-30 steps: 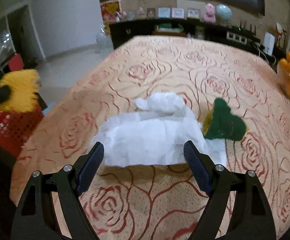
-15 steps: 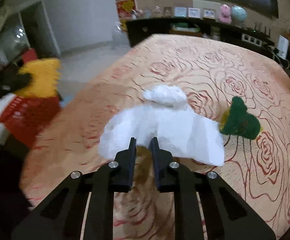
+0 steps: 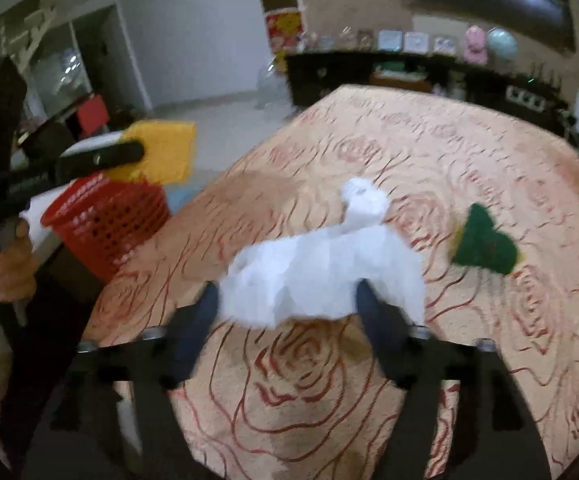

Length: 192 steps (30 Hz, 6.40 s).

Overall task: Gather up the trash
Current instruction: 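Grasp the large white tissue with the right tool while the left tool holds the yellow net, then carry both items over the red wastebasket and open both tools to drop them, then return both tools to the green sponge and small white tissue, then grasp the green sponge with the right tool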

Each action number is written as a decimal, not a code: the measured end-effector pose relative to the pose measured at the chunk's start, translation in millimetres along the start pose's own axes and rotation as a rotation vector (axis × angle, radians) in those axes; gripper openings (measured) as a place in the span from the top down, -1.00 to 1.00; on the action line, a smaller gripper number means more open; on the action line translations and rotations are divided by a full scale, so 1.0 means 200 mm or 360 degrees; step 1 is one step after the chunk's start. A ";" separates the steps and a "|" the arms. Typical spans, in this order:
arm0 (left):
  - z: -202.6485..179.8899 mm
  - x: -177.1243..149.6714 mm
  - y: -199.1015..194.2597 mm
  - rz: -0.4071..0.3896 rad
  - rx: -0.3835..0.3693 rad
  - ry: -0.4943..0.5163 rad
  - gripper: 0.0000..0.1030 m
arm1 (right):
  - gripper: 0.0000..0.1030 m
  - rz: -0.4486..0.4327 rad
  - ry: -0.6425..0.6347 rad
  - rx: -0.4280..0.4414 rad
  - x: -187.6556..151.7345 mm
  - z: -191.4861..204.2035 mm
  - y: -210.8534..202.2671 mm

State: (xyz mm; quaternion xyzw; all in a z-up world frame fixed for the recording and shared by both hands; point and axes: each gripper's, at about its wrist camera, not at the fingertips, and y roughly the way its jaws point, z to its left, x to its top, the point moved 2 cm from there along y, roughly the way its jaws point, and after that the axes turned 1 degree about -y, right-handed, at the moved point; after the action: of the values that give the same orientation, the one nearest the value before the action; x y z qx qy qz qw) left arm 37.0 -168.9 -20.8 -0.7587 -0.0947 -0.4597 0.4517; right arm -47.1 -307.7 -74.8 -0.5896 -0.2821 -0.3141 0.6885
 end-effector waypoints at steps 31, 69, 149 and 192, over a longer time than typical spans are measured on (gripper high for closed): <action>0.03 0.00 -0.03 -0.0036 0.0010 -0.0050 0.75 | 0.50 0.0011 0.0008 -0.0145 0.03 -0.06 0.09; 0.56 0.09 -0.46 -0.0262 0.0471 -0.0266 0.75 | 0.50 -0.0274 0.0131 -0.0205 0.34 0.01 -0.22; 0.52 0.01 -0.38 -0.0217 0.0451 -0.0239 -0.59 | -0.56 -0.0090 0.0183 -0.0389 0.11 -0.12 -0.11; -0.19 0.03 0.38 0.0107 0.0082 0.0069 -0.59 | -0.13 0.0150 0.0414 -0.0594 0.10 -0.65 0.22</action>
State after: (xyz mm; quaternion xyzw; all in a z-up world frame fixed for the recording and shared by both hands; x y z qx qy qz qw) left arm 58.3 -243.6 -54.8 -0.7395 -0.0711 -0.4578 0.4884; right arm 1.1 -434.6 -106.7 -0.6739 -0.1000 -0.4017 0.6119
